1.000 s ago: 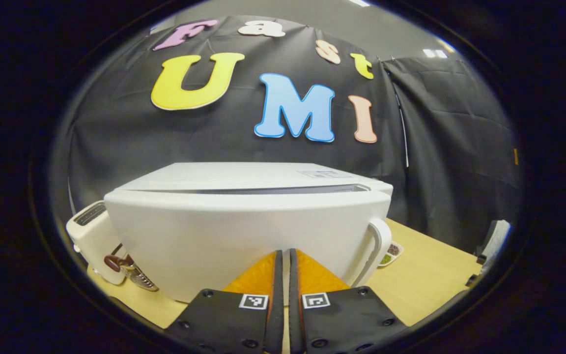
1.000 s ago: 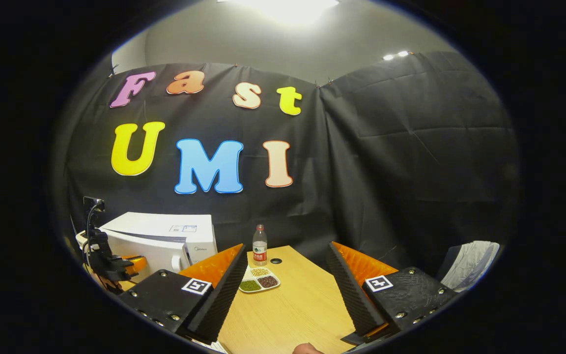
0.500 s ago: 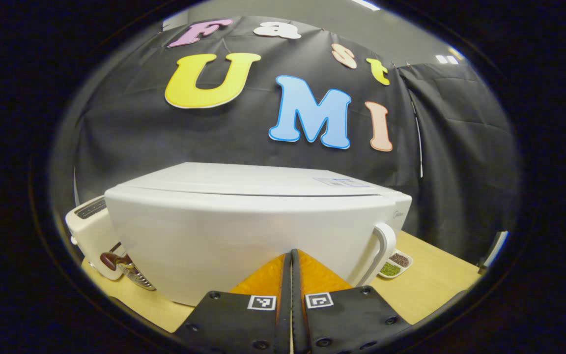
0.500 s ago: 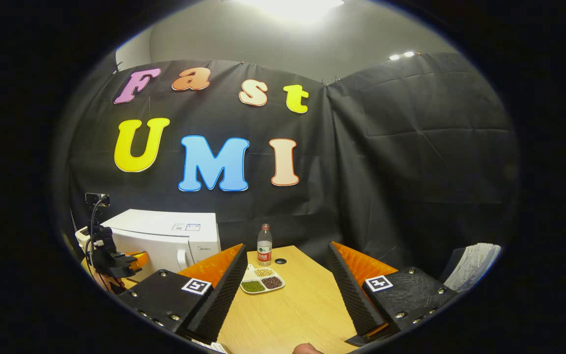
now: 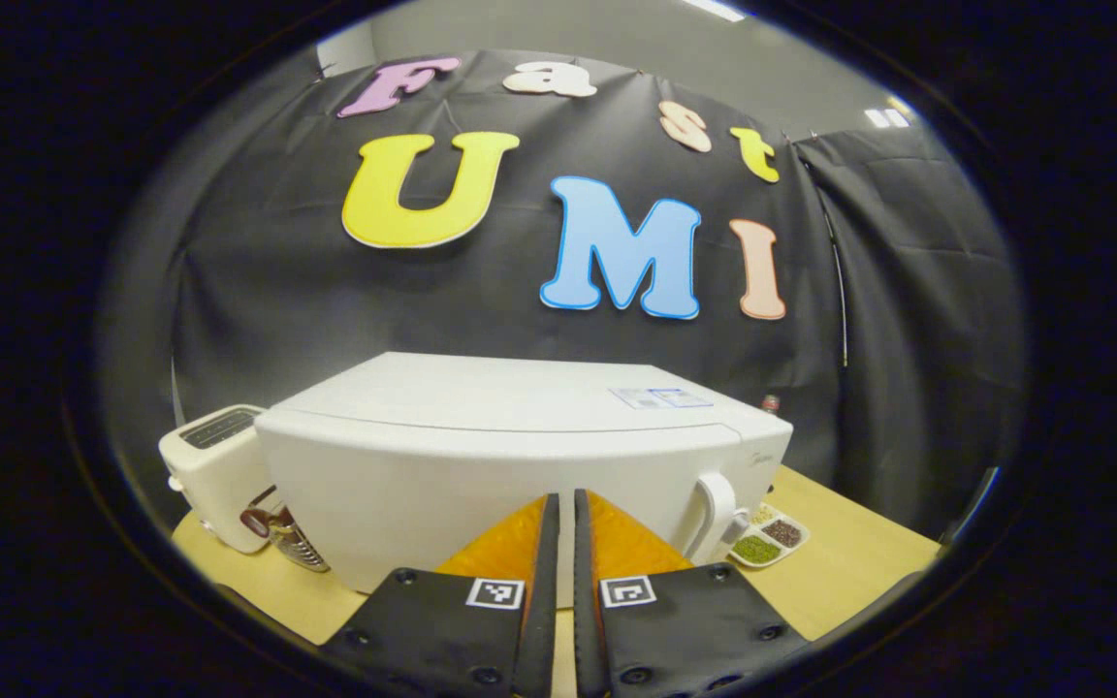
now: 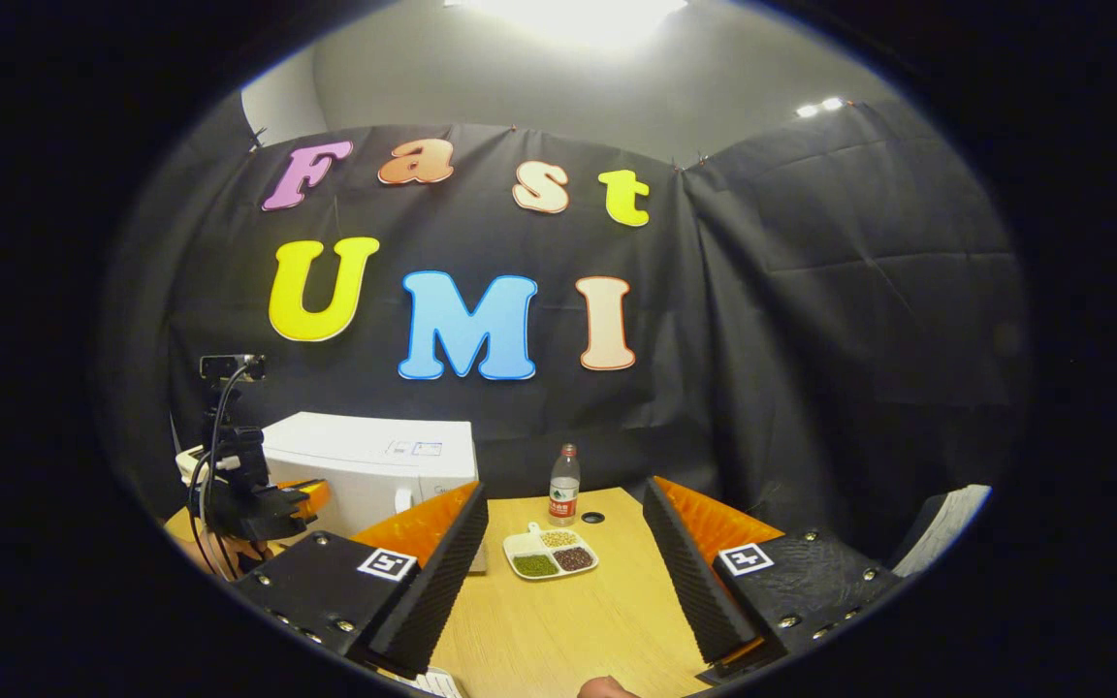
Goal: Open the microwave oven with the left hand, put the food in, and close the microwave oven.
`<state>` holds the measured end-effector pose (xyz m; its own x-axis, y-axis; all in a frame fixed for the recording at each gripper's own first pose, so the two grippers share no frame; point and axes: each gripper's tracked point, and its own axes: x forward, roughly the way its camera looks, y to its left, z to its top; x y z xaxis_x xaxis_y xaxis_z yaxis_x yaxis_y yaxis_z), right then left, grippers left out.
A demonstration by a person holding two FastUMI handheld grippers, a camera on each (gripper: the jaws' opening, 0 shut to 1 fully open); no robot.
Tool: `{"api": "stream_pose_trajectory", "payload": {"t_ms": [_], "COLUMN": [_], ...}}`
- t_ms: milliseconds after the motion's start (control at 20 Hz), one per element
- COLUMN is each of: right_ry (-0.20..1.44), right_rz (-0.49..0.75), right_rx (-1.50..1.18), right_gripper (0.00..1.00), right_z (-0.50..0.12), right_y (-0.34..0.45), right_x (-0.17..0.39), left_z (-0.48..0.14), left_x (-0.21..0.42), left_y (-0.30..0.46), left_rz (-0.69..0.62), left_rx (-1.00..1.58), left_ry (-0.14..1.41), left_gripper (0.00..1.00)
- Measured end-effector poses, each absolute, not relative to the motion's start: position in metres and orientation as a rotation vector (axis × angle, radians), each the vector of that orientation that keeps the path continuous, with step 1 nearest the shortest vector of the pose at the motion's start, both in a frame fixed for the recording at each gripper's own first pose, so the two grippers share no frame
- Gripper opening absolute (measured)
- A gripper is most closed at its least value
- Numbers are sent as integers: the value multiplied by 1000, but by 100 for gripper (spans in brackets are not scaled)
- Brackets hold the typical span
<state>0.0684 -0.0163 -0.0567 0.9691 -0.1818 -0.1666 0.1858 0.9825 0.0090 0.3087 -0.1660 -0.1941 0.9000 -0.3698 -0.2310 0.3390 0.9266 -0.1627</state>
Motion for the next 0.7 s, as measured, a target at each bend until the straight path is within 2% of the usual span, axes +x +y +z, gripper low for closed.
{"api": "stream_pose_trajectory", "payload": {"t_ms": [250,700], "right_ry": [129,105], "right_rz": [-83,62], "right_rx": [50,98], "right_gripper": [97,97], "right_z": [-49,-50], "right_y": [-19,-31], "right_x": [57,22], "left_z": [-143,-80], "left_x": [250,135], "left_y": [-144,-122], "left_rz": [-302,-191], "left_rx": [-72,-42], "left_ry": [184,112], "left_gripper": [17,14]}}
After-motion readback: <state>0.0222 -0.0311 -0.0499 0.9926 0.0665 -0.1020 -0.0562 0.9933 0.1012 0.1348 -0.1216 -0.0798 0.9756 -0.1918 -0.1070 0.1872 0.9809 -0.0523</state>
